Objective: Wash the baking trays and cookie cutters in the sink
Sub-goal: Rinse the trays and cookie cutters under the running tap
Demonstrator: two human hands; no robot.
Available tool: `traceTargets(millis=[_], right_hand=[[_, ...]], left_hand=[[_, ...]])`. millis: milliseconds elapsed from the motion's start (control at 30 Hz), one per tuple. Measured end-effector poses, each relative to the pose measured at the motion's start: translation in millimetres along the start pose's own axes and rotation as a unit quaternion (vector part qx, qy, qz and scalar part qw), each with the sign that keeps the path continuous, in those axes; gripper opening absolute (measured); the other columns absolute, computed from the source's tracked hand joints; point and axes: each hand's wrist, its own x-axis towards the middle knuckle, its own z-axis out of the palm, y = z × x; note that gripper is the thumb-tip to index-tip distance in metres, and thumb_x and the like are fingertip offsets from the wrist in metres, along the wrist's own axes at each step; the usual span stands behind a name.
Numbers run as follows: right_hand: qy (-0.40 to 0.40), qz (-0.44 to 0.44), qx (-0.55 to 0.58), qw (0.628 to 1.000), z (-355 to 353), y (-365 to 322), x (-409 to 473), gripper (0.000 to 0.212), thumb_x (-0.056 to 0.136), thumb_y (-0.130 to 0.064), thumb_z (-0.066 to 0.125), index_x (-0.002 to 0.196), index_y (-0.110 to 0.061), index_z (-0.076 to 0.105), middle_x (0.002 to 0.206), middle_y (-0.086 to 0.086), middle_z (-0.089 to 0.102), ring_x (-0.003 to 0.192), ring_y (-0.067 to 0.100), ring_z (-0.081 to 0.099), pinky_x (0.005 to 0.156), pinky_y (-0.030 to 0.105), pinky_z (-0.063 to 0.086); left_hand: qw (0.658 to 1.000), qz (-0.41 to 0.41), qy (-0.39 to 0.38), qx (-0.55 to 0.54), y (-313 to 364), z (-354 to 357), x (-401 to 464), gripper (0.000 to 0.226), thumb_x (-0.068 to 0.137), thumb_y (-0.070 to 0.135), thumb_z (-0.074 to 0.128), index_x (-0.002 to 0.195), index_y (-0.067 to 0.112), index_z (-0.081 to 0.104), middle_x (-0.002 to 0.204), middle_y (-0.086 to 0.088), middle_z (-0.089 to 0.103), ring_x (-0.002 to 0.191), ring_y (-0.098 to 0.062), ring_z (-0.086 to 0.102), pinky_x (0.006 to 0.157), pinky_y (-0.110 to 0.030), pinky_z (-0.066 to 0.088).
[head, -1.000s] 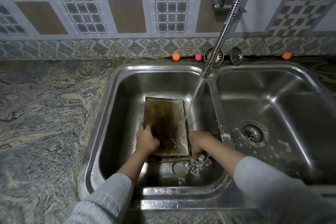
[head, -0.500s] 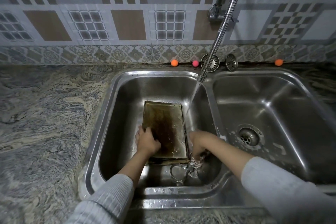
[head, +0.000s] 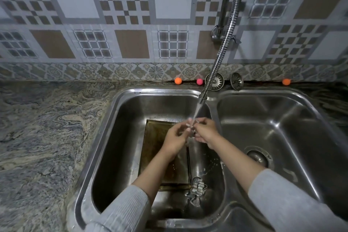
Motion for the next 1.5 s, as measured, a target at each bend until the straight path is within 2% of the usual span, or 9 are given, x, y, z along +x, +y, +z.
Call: traceTargets(millis=[367,533,667,767,900,1000,1133,1267,1500], right_hand=[[0.025,0.024,0.106,0.994,-13.4,5.1,3.4,0.017,0.097,-0.033,0.051,0.098,-0.017,0.058,0.087,0.006,0.067,0.076,0.023,0.066,0.06,0.031,0.055],[0.009,0.056,0.155,0.986,3.0,8.6,0.7,0.026,0.096,-0.029,0.051,0.105,-0.008,0.064,0.091,0.013,0.069,0.077,0.025,0.067,0.064,0.04,0.058],[-0.009,0.07,0.209,0.975,12.5,5.7,-5.2,0.023,0.096,-0.027,0.052,0.098,-0.01,0.067,0.091,0.015,0.072,0.075,0.026,0.071,0.058,0.035,0.056],[-0.027,0.083,0.243,0.966,11.6,5.4,-9.5,0.02,0.096,-0.019,0.051,0.108,-0.009,0.064,0.083,0.01,0.068,0.058,0.016,0.066,0.051,0.028,0.054],[0.004,0.082,0.275,0.958,6.3,10.0,-14.3,0.013,0.098,-0.009,0.046,0.1,-0.009,0.058,0.073,0.006,0.062,0.053,0.01,0.056,0.048,0.024,0.052],[0.032,0.075,0.291,0.953,7.3,8.8,-17.3,0.011,0.097,-0.007,0.046,0.094,-0.008,0.057,0.069,0.005,0.057,0.052,0.01,0.053,0.046,0.023,0.052],[0.043,0.1,0.289,0.951,10.9,8.9,-18.5,0.014,0.096,-0.016,0.047,0.09,-0.011,0.059,0.062,0.002,0.053,0.047,0.009,0.05,0.047,0.024,0.051],[0.025,0.121,0.3,0.946,13.5,9.4,-21.2,0.022,0.095,-0.032,0.048,0.085,-0.017,0.06,0.055,-0.003,0.046,0.04,0.005,0.04,0.045,0.019,0.046],[-0.004,0.054,0.328,0.943,16.3,2.8,-26.9,0.03,0.084,-0.04,0.067,0.093,-0.012,0.062,0.054,-0.003,0.051,0.043,0.005,0.049,0.045,0.022,0.048]], left_hand=[[0.997,0.0,0.025,-0.078,-4.8,23.7,15.5,0.023,0.089,0.01,0.063,0.101,0.03,0.067,0.099,-0.001,0.07,0.089,-0.018,0.067,0.075,-0.032,0.056],[0.989,0.007,0.109,-0.097,5.0,29.2,16.5,0.01,0.088,0.012,0.065,0.094,0.004,0.067,0.087,-0.003,0.068,0.08,-0.011,0.063,0.072,-0.02,0.052],[0.985,0.008,0.153,-0.085,11.9,31.1,23.7,0.004,0.091,0.012,0.06,0.089,0.013,0.063,0.083,0.002,0.063,0.074,-0.007,0.058,0.066,-0.014,0.047],[0.979,0.0,0.172,-0.107,11.7,26.0,26.7,0.013,0.095,0.012,0.053,0.093,0.019,0.064,0.089,0.001,0.066,0.083,-0.012,0.062,0.075,-0.023,0.051],[0.985,-0.024,0.09,-0.148,4.4,14.3,24.9,0.018,0.095,0.015,0.056,0.1,0.025,0.07,0.104,-0.006,0.071,0.102,-0.025,0.065,0.091,-0.04,0.053],[0.978,-0.047,0.02,-0.203,3.9,11.2,18.5,0.031,0.09,0.008,0.062,0.119,0.017,0.063,0.105,-0.003,0.068,0.102,-0.023,0.064,0.089,-0.036,0.053],[0.985,-0.025,0.04,-0.168,6.6,15.2,20.5,0.036,0.083,0.016,0.072,0.118,0.013,0.065,0.108,-0.007,0.069,0.106,-0.026,0.064,0.097,-0.043,0.05],[0.984,-0.039,0.097,-0.144,19.1,24.6,27.5,0.018,0.088,0.033,0.065,0.093,0.016,0.071,0.091,-0.011,0.071,0.087,-0.024,0.066,0.086,-0.043,0.053],[0.979,-0.115,0.117,-0.125,15.7,25.6,34.2,0.043,0.096,0.042,0.049,0.066,0.013,0.058,0.057,-0.004,0.056,0.054,-0.015,0.053,0.056,-0.027,0.044]])
